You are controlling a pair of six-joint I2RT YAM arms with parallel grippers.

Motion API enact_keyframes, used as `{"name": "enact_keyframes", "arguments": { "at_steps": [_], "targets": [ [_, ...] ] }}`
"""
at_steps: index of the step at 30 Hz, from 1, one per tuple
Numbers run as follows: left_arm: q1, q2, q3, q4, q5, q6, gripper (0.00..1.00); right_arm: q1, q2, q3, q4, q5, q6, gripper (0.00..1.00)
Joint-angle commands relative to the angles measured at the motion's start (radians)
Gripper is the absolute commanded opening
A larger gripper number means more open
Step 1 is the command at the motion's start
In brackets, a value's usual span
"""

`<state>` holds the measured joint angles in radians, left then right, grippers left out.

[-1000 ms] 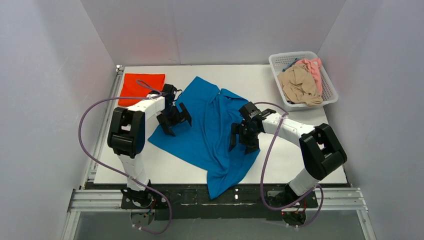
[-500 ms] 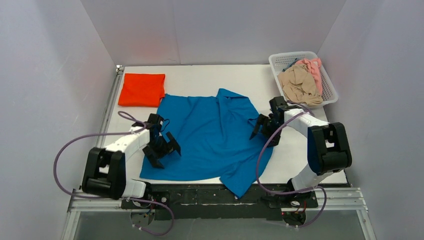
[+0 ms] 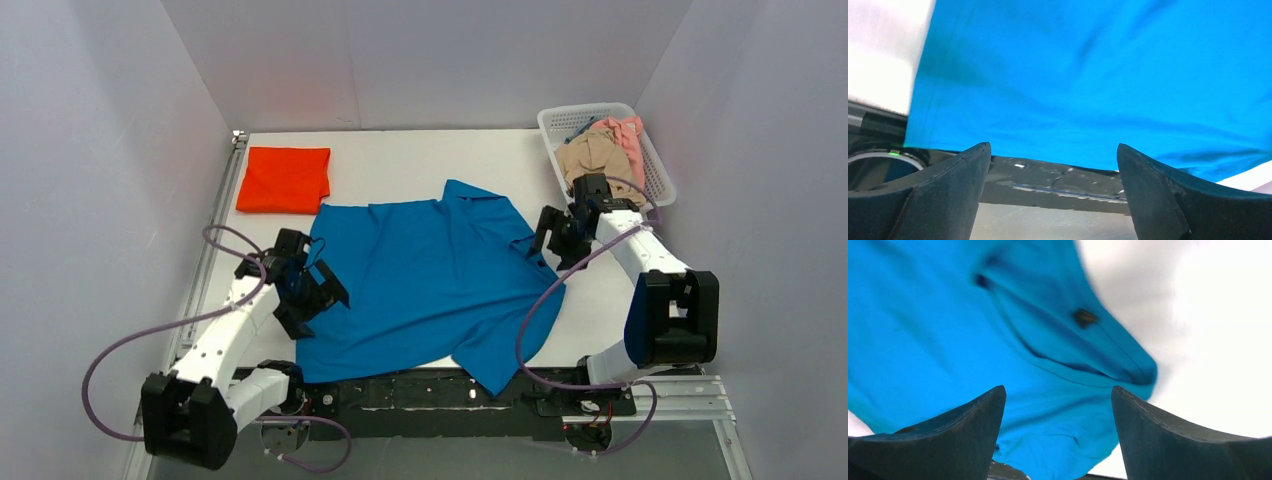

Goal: Fold and stack the t-shirts
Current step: Flatten out the tshirt

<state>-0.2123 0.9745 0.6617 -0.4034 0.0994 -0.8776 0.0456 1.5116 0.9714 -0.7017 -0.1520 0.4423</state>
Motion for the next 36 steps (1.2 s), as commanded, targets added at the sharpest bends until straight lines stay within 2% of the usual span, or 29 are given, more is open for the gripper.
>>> {"name": "enact_keyframes", "arguments": {
  "at_steps": [1, 4, 7, 10, 15, 20, 24, 27, 36],
  "targets": [
    [-0.001, 0.212, 0.204, -0.06, -0.042, 0.063, 0.98, 0.108, -0.083, 0.168, 0.093, -0.014, -0.263, 0.86],
    [-0.001, 0.363, 0.317, 0.003, -0.008, 0.079, 0.98, 0.231, -0.051, 0.218, 0.267, 0.059, -0.527, 0.87],
    [0.001, 0.511, 0.424, 0.064, 0.028, 0.1, 0.98, 0.295, 0.061, 0.295, 0.364, 0.081, -0.751, 0.9],
    [0.004, 0.64, 0.497, 0.066, 0.036, 0.117, 0.98, 0.327, 0.216, 0.441, 0.351, 0.107, -0.941, 0.89],
    [0.021, 0.764, 0.518, 0.091, 0.029, 0.135, 0.98, 0.343, 0.427, 0.616, 0.332, 0.147, -1.122, 0.88],
    [0.055, 0.821, 0.488, 0.128, 0.085, 0.136, 0.98, 0.348, 0.553, 0.686, 0.343, 0.118, -1.204, 0.88],
    [0.062, 0.849, 0.473, 0.122, 0.065, 0.157, 0.98, 0.359, 0.628, 0.719, 0.382, 0.13, -1.227, 0.88],
    [0.066, 0.85, 0.457, 0.123, 0.041, 0.169, 0.98, 0.359, 0.705, 0.772, 0.463, 0.171, -1.203, 0.87],
    [0.073, 0.858, 0.431, 0.065, -0.01, 0.187, 0.98, 0.331, 0.92, 1.071, 0.536, 0.319, -1.034, 0.84]
  ]
}}
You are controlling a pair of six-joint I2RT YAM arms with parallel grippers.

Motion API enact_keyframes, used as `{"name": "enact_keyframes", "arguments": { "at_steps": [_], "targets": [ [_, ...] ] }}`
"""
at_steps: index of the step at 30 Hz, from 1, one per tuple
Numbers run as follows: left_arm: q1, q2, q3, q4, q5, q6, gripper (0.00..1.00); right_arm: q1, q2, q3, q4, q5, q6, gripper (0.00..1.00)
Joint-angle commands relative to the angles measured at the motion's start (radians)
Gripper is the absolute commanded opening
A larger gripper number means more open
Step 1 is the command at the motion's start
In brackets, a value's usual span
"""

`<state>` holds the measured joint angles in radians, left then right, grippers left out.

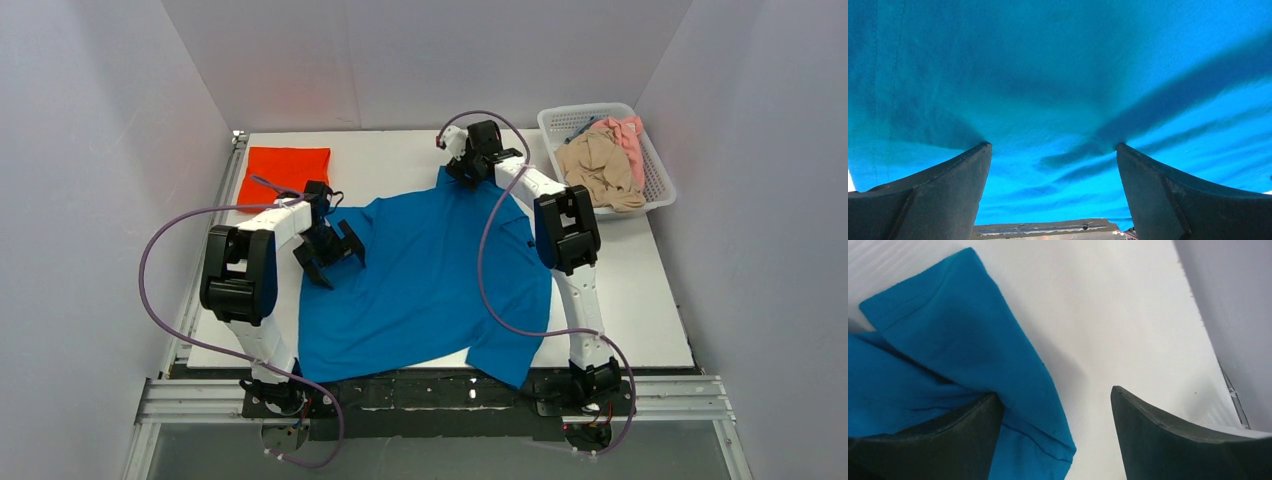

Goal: Fold and stack the t-shirts
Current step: Flatten out the tshirt

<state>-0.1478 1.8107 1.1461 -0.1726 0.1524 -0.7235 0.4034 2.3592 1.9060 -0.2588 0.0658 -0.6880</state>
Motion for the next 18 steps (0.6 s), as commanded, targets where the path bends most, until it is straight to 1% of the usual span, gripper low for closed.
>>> {"name": "enact_keyframes", "arguments": {
  "at_steps": [1, 5, 7, 10, 14, 17, 18],
  "targets": [
    [0.008, 0.023, -0.05, -0.177, -0.072, 0.04, 0.98, -0.036, 0.093, 0.175, 0.099, 0.135, 0.121, 0.84],
    [0.011, 0.021, -0.04, -0.214, -0.13, 0.054, 0.98, -0.078, 0.156, 0.315, 0.092, 0.275, 0.215, 0.83],
    [0.013, 0.021, -0.034, -0.226, -0.137, 0.058, 0.98, -0.111, 0.162, 0.358, 0.075, 0.286, 0.295, 0.83],
    [0.014, 0.015, -0.032, -0.23, -0.139, 0.059, 0.98, -0.162, 0.153, 0.419, 0.018, 0.262, 0.441, 0.81],
    [0.014, 0.012, -0.018, -0.227, -0.122, 0.059, 0.98, -0.175, 0.093, 0.404, -0.025, 0.171, 0.487, 0.82],
    [0.014, 0.008, -0.004, -0.233, -0.117, 0.058, 0.98, -0.193, 0.082, 0.475, -0.129, 0.133, 0.572, 0.83],
    [0.014, 0.005, -0.003, -0.232, -0.117, 0.058, 0.98, -0.198, 0.075, 0.49, -0.168, 0.089, 0.604, 0.82]
  ]
}}
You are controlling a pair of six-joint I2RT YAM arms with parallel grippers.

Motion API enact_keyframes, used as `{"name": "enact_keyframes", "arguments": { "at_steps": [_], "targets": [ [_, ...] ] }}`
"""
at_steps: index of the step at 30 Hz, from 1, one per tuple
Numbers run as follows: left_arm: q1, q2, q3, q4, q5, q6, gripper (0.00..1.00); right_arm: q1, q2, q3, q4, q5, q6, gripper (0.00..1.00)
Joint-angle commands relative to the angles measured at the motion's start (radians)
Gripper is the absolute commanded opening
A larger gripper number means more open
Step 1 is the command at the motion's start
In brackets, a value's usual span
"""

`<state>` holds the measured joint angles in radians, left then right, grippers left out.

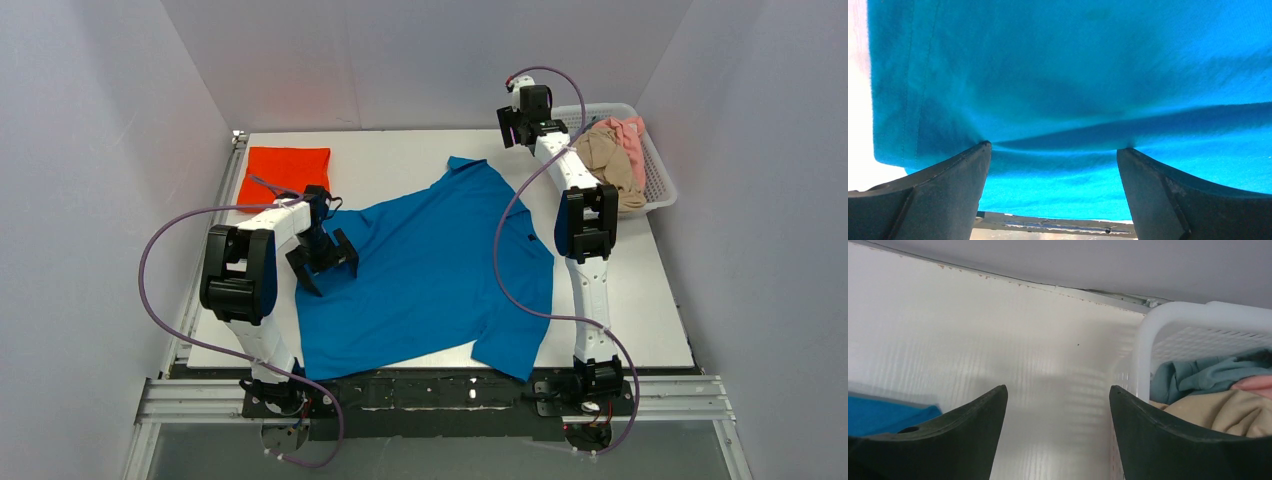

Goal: Fold and stack the t-shirts
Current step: Flatten out the tshirt

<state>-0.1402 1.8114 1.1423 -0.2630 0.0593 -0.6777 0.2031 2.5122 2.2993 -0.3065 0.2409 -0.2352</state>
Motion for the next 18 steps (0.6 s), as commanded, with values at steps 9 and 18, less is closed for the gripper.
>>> {"name": "enact_keyframes", "arguments": {
  "at_steps": [9, 18],
  "targets": [
    [0.007, -0.02, 0.042, -0.133, 0.024, 0.015, 0.98, 0.164, -0.226, -0.245, -0.029, -0.373, -0.201, 0.81],
    [0.007, 0.023, 0.08, -0.116, 0.051, -0.001, 0.98, 0.172, -0.39, -0.562, -0.096, -0.317, 0.333, 0.72]
  ]
}}
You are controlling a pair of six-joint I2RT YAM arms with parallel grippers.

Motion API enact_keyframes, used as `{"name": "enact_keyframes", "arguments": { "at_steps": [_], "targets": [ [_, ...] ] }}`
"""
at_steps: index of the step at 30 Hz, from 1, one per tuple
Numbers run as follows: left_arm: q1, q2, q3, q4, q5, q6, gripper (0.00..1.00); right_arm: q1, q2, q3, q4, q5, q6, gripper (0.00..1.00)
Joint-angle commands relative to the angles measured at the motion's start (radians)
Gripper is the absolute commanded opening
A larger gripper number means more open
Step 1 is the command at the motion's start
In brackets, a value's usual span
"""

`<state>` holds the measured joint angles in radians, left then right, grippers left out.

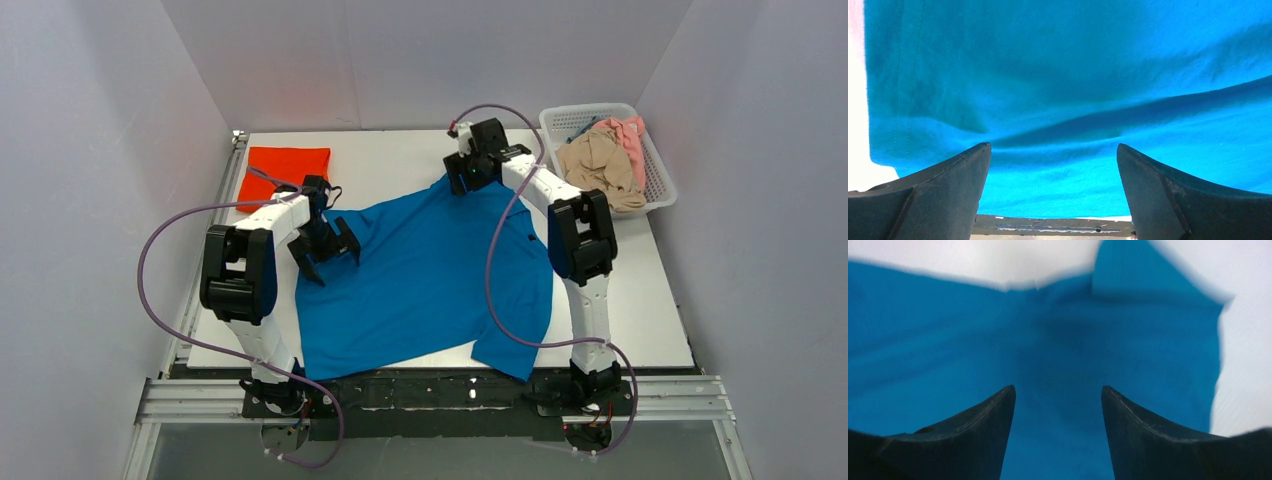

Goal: Fold and stack the t-shirts
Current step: Flatten out the tshirt

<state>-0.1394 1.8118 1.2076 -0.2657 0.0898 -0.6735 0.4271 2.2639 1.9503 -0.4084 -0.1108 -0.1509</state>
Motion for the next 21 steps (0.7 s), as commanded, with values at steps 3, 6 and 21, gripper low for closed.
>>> {"name": "enact_keyframes", "arguments": {
  "at_steps": [3, 6, 21],
  "targets": [
    [0.006, 0.038, 0.012, -0.101, 0.043, -0.021, 0.98, -0.057, -0.21, -0.347, -0.033, 0.035, 0.352, 0.71],
    [0.007, 0.034, -0.013, -0.065, 0.079, -0.038, 0.98, -0.063, -0.274, -0.475, -0.054, 0.025, 0.41, 0.71],
    [0.006, -0.063, -0.111, -0.073, 0.109, -0.018, 0.98, -0.092, -0.748, -0.969, -0.096, 0.085, 0.459, 0.67]
  ]
}}
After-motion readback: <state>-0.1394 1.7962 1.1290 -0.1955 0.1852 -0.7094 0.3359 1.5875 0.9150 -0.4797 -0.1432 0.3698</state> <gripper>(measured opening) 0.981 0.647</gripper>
